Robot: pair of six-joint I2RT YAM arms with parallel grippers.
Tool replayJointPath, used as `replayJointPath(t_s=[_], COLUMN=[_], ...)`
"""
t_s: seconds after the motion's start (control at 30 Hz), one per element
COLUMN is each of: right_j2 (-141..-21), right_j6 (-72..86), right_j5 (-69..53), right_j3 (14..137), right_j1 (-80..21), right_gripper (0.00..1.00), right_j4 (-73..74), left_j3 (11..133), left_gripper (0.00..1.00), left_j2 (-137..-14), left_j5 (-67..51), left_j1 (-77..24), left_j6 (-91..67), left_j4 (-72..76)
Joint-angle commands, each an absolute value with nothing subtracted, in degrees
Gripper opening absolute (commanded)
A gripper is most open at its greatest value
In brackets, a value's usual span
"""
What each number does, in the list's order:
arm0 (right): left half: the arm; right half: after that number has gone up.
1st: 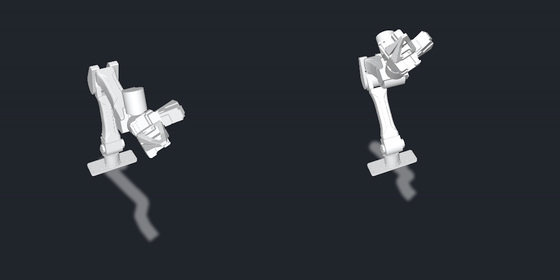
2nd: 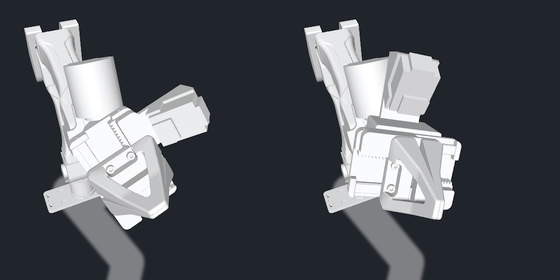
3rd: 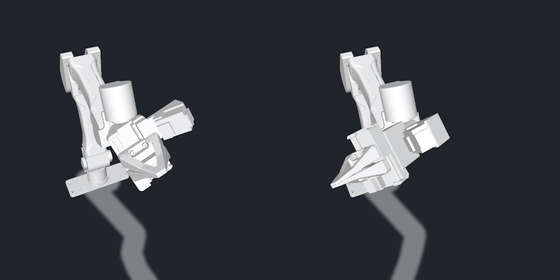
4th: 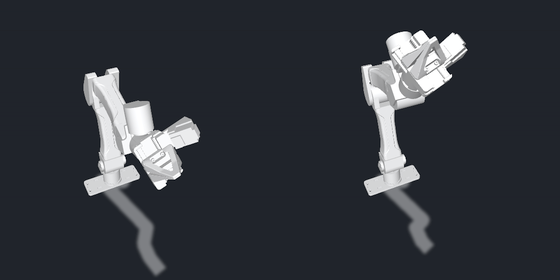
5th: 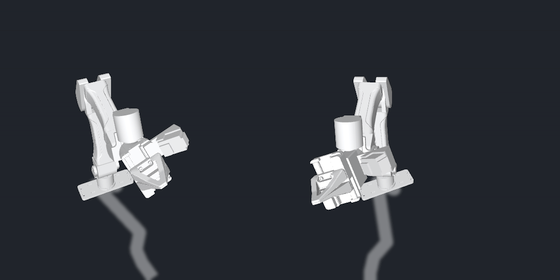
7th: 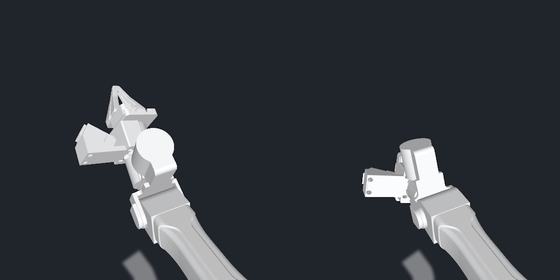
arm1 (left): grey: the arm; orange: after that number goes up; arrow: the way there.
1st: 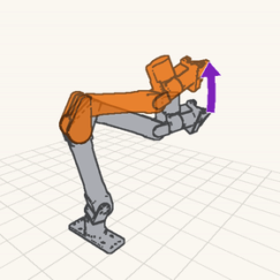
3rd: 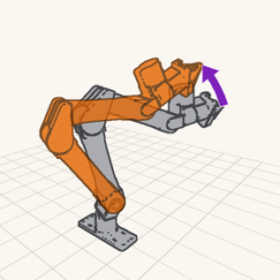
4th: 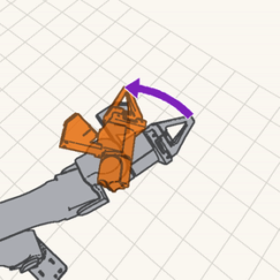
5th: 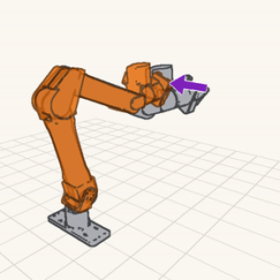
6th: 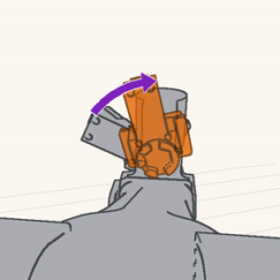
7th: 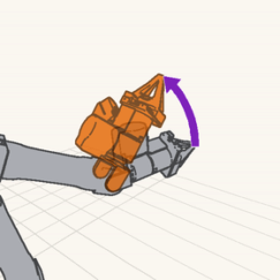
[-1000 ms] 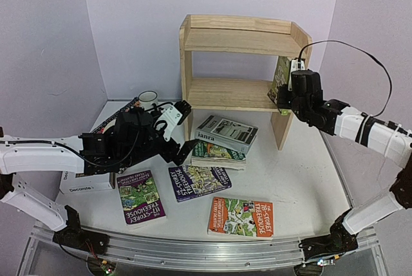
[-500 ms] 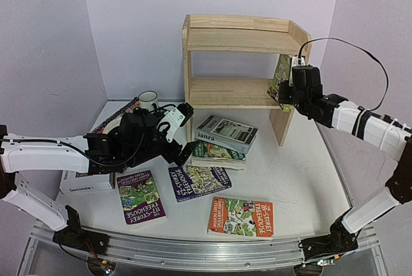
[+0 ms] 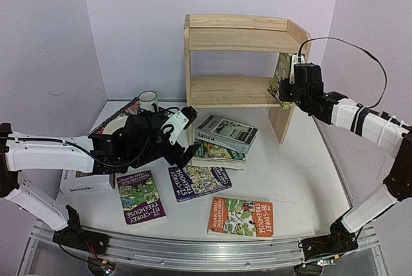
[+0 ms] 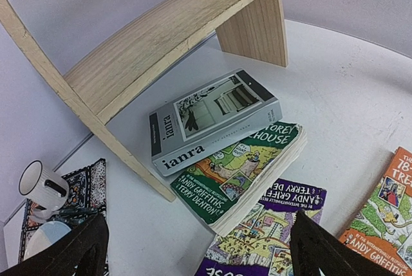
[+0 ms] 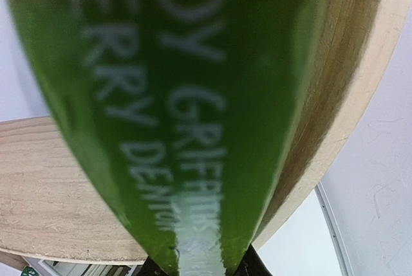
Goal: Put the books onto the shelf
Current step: Adjust the book on the shelf.
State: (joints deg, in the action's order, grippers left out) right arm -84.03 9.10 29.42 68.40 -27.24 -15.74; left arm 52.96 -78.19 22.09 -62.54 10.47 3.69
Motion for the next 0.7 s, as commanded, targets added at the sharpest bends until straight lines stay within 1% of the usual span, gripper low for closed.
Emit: replayJointPath(t_s=[0.0,0.03,0.07,0.13,0.17,0.23,0.33,0.47,0.5,0.57,0.67], right_j2=[-83.1,-83.1,-83.0,-82.8,-82.6,-82.1,-81.3,-79.7,-79.3,-78.5,-77.7], right_j6=[3.7,3.1,2.9,2.9,3.0,3.1,3.4,3.9,4.1,4.2,4.4], right_j5=[22.0,21.5,21.5,21.7,21.8,21.8,21.8,21.2,21.0,20.3,18.5], right_j3=[67.9,67.7,67.5,67.3,67.2,66.8,66.4,65.2,64.9,64.4,64.0], right_j1=[-26.7,-26.7,-26.6,-26.4,-26.3,-26.2,-26.0,-25.6,-25.4,-25.2,-25.2], right_gripper=[0.14,0.24,0.27,0.29,0.36,0.52,0.49,0.49,0.50,0.55,0.58], right_j4=[-18.2,-18.4,-18.5,-18.8,-19.0,-19.3,-19.5,-19.5,-19.5,-19.5,-19.5], left_j3=[56.0,56.0,56.1,56.2,56.2,56.2,56.0,55.8,55.9,55.9,56.4], left_gripper=[1.00,1.00,1.00,1.00,0.99,0.99,1.00,1.00,1.00,1.00,1.00], left_j2=[-78.5,-78.6,-78.7,-78.8,-78.8,-78.7,-78.5,-78.1,-77.9,-77.5,-77.1], left_j5=[21.5,21.4,21.3,21.3,21.3,21.3,21.6,22.4,22.3,21.6,20.6], left_j1=[-62.2,-62.1,-62.1,-61.9,-61.9,-61.9,-61.8,-60.6,-60.1,-58.0,-54.8], left_j6=[10.7,10.6,10.5,10.1,9.9,9.6,9.1,7.4,6.9,5.0,2.7], left_j4=[6.1,6.1,6.1,6.1,6.1,6.2,6.2,6.3,6.3,6.5,7.1])
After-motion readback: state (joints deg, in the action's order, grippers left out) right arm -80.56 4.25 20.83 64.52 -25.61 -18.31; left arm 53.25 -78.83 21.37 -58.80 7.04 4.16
